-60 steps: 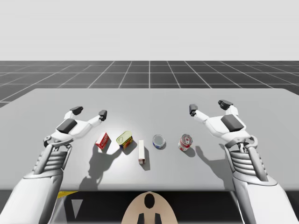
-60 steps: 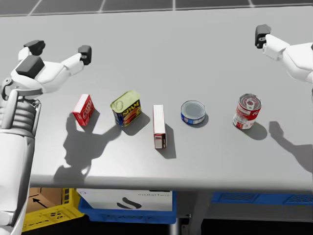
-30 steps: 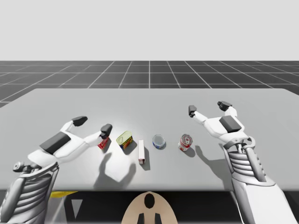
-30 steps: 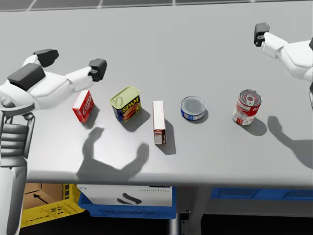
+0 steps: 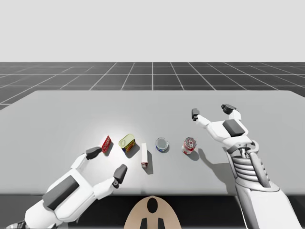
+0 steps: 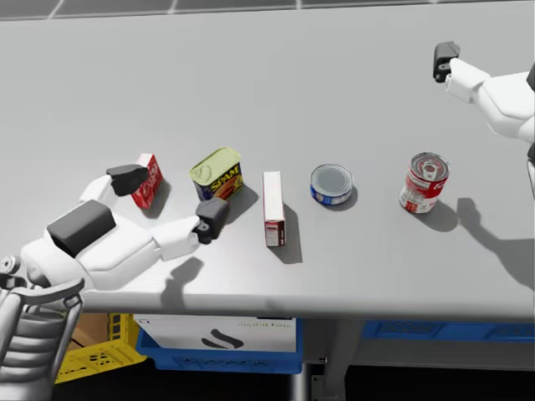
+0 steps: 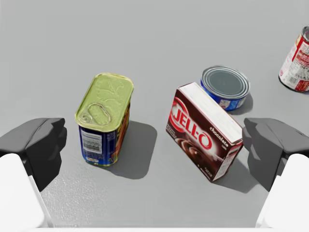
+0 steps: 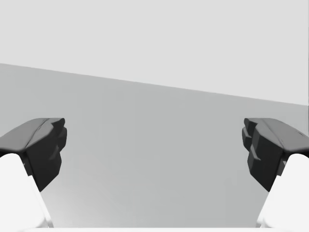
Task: Grasp the pudding box and hold it up.
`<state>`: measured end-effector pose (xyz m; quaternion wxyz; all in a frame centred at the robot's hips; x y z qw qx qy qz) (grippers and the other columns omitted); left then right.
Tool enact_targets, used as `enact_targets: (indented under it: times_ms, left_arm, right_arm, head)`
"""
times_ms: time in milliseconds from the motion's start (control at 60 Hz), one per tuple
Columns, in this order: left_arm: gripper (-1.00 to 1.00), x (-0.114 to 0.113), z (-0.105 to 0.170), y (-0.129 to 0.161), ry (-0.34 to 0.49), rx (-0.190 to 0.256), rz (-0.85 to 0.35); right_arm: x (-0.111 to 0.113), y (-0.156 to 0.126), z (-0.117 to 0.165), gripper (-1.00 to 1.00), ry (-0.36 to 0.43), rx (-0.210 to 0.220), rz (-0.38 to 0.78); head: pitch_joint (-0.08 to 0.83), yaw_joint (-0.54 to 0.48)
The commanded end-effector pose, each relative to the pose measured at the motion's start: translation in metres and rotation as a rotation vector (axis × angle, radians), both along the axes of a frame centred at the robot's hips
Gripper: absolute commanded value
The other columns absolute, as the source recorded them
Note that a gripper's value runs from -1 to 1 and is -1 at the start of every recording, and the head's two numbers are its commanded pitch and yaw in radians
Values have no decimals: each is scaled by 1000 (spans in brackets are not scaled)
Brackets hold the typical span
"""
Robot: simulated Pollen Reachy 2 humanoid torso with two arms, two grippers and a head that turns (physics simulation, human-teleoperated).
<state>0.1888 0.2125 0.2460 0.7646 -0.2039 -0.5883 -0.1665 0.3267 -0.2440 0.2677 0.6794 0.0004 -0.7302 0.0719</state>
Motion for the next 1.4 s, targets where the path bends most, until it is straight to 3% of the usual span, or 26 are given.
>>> enact_targets:
  times_ms: [17, 183, 383, 900, 1167, 1400]
  left_arm:
    - [-1000, -19, -16, -17, 13, -9, -52]
    - [-1000, -23, -42, -36, 62, -10, -72]
    - [-1000, -10, -61, -59, 90, 2, -96]
    - [-1000, 31, -76, -100, 132, 30, -43]
    - [-1000, 47, -77, -118, 113, 61, 19]
    - [-1000, 56, -82, -132, 146, 68, 46]
  right_arm:
    - [-1, 1, 0, -1000, -1, -4, -2]
    - [-1, 1, 0, -1000, -4, -4, -3]
    - [1, -1, 0, -1000, -9, -3, -3]
    - [0, 0, 1, -1000, -17, -10, -9]
    - [0, -1, 2, -1000, -20, -5, -12]
    - [1, -4, 4, -1000, -24, 3, -14]
  head:
    - [751, 81]
    - [751, 80]
    - [748, 79]
    - [743, 76]
    - [738, 80]
    - [734, 83]
